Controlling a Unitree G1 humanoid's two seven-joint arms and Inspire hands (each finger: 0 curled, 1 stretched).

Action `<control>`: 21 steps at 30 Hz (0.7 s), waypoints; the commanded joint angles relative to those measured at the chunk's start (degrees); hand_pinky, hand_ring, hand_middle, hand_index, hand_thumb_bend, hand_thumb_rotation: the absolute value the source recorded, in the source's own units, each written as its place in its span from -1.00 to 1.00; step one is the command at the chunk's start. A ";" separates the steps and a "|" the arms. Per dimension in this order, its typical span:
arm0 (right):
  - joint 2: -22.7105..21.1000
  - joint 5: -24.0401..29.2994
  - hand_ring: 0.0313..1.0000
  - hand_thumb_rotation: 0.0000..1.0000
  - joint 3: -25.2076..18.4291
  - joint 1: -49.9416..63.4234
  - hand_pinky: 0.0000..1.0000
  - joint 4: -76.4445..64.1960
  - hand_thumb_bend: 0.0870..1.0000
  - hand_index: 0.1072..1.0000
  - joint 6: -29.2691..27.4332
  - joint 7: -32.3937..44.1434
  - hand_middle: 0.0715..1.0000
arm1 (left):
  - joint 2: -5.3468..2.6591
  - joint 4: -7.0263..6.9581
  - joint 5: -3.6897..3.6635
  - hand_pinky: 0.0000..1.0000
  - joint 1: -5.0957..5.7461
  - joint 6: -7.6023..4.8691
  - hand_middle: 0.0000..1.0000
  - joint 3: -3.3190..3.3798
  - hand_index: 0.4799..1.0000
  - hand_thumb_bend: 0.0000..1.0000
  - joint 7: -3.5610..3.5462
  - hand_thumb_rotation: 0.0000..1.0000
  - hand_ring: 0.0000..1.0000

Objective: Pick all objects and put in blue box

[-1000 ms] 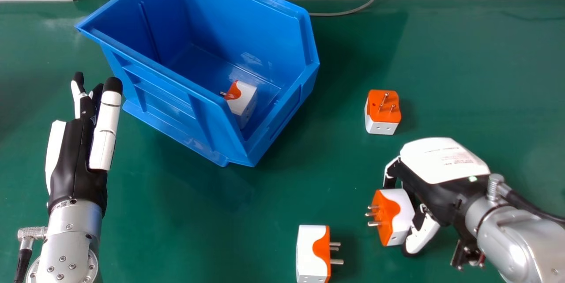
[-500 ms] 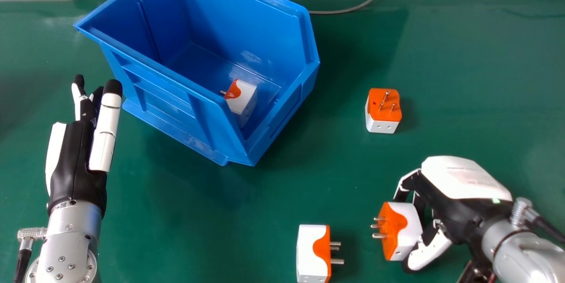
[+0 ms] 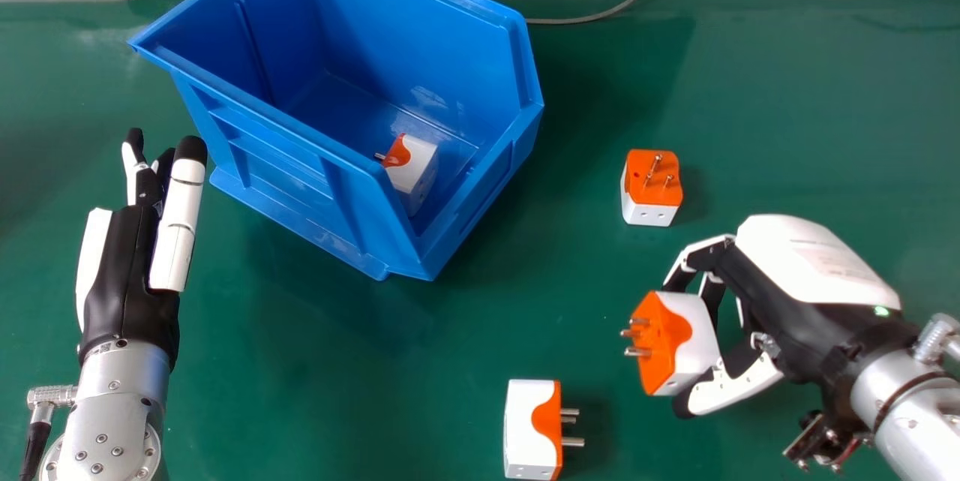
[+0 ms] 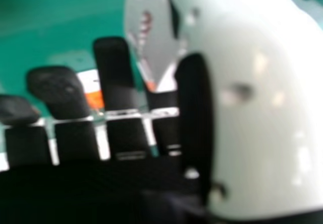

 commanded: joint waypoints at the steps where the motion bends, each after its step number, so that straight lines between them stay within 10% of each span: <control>1: 0.43 0.94 -0.84 -1.00 -1.97 -1.11 -0.89 -1.94 -0.07 -0.17 -0.34 -0.88 -0.19 | 0.61 -0.53 -0.33 0.99 -0.85 -1.22 0.97 0.37 0.99 0.15 -0.08 1.00 1.00; 21: 4.86 6.02 -0.85 -1.00 -0.80 -16.56 -0.89 -1.73 -0.06 -0.17 2.16 1.22 -0.17 | 0.63 0.21 0.40 1.00 -1.21 -1.85 0.97 0.00 0.99 0.15 0.36 1.00 1.00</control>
